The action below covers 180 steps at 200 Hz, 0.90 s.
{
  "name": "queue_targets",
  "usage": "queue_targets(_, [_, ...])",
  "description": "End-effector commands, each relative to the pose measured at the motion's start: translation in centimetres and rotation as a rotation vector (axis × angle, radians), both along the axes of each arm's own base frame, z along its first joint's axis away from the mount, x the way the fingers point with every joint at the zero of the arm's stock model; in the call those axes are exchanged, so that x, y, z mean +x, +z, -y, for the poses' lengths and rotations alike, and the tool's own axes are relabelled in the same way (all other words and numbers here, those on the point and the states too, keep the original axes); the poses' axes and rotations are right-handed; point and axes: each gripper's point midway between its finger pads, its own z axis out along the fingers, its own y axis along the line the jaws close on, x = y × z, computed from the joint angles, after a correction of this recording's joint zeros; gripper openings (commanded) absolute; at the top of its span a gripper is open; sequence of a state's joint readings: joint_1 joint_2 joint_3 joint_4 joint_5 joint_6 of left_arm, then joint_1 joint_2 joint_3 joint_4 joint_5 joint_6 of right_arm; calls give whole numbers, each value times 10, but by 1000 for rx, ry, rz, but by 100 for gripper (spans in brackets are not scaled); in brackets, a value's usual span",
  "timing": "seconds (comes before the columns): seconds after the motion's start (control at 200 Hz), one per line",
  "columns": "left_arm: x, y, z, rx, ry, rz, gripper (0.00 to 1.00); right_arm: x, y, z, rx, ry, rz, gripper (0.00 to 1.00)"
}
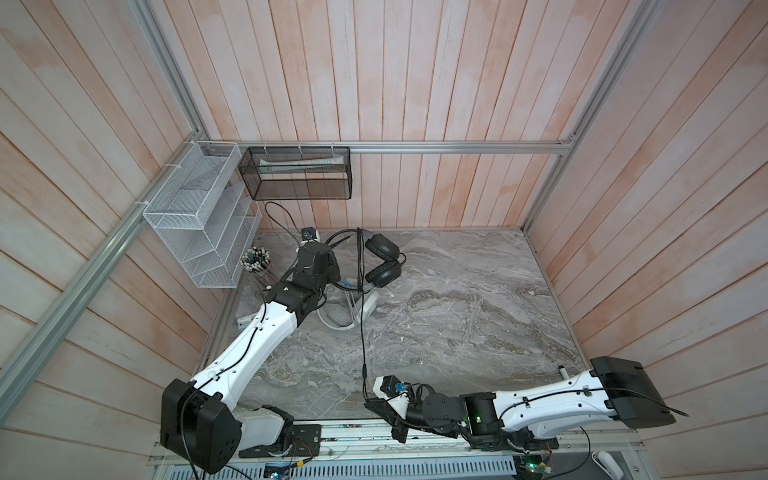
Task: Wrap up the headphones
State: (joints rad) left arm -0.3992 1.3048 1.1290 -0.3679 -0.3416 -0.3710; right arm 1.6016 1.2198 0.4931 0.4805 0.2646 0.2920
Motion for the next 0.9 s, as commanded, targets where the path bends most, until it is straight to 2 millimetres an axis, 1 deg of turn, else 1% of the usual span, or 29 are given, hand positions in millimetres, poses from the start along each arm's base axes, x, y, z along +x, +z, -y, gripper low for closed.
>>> queue_targets(0.0, [7,25,2,-87,20,96,0,10,2,1,42,-5,-15,0])
queue_targets(0.065, [7,26,2,-89,20,99,0,15,-1,1,40,-9,-22,0])
queue_targets(0.15, [7,26,1,-84,22,99,0,10,-2,-3,36,15,-37,0])
queue_targets(0.315, [9,23,-1,-85,34,92,0,-9,4,-9,50,70,-69,0])
queue_targets(0.4, [10,22,-1,-95,37,89,0,-20,1,-11,49,95,-88,0])
queue_targets(0.505, [12,22,-1,-106,38,83,0,-34,-5,-18,28,137,-94,0])
queue_targets(0.61, [12,20,-2,-124,50,70,0,-42,-6,-26,20,167,-89,0])
queue_targets(0.72, [12,22,-1,-161,43,62,0,-42,-10,-29,11,170,-80,0])
queue_targets(0.895, [8,32,4,-213,15,56,0,-20,-11,-22,46,123,-91,0])
